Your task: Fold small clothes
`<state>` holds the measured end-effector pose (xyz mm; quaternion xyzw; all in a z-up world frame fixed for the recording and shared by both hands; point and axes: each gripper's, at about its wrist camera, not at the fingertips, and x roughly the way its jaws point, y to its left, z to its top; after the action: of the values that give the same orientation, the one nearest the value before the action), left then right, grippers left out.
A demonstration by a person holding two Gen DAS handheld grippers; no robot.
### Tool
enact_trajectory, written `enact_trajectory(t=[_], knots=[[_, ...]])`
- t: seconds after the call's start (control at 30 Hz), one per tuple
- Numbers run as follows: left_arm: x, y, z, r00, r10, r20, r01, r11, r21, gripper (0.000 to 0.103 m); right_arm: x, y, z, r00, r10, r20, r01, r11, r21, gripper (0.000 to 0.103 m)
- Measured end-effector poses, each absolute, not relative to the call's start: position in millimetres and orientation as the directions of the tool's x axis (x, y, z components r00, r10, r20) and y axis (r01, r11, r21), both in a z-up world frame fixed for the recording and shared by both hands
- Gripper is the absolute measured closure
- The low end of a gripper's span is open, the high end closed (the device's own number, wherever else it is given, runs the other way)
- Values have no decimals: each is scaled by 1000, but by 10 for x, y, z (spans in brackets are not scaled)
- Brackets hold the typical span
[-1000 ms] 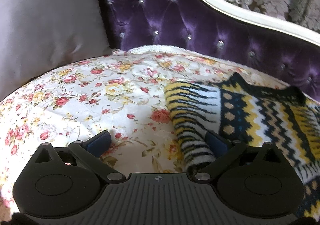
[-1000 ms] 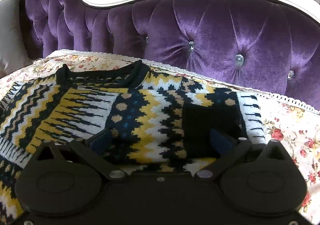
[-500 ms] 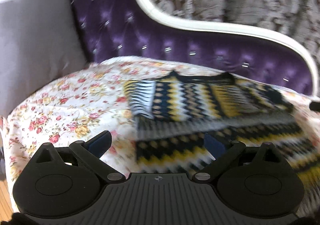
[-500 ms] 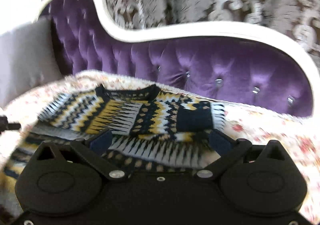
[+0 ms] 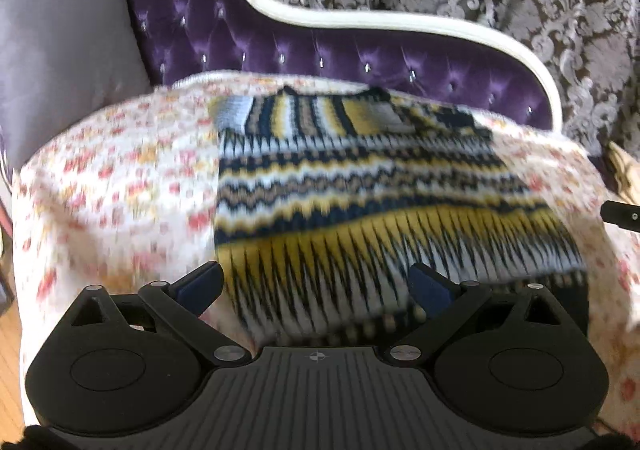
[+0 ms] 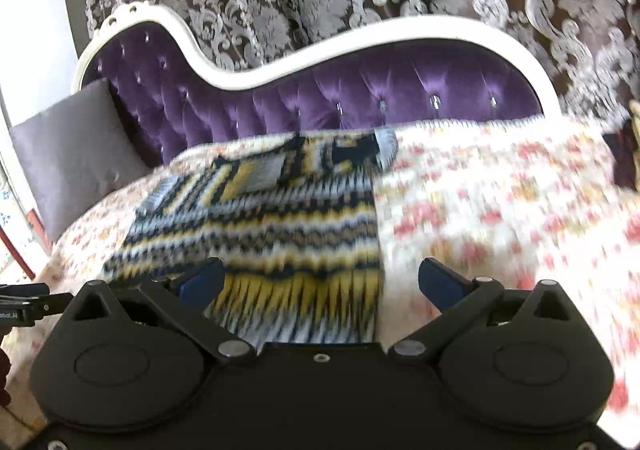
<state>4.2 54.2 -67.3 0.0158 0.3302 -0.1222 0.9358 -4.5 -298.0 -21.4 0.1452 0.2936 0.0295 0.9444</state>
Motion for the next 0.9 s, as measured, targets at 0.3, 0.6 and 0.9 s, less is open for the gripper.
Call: enact_trajectory(t=[0.3, 0.6, 0.9], knots=[[-286, 597, -924, 700, -222, -678, 251, 966, -57, 3, -336, -2887, -450, 747, 220, -627, 54, 920, 388, 0], [-279, 581, -944, 698, -237, -676, 268, 961, -60, 3, -416, -2730, -758, 665, 326, -672, 47, 880, 473, 0], [-272, 557, -940, 696, -237, -678, 272, 961, -57, 3, -410, -2789, -785, 668, 400, -628, 12, 838, 546, 0]])
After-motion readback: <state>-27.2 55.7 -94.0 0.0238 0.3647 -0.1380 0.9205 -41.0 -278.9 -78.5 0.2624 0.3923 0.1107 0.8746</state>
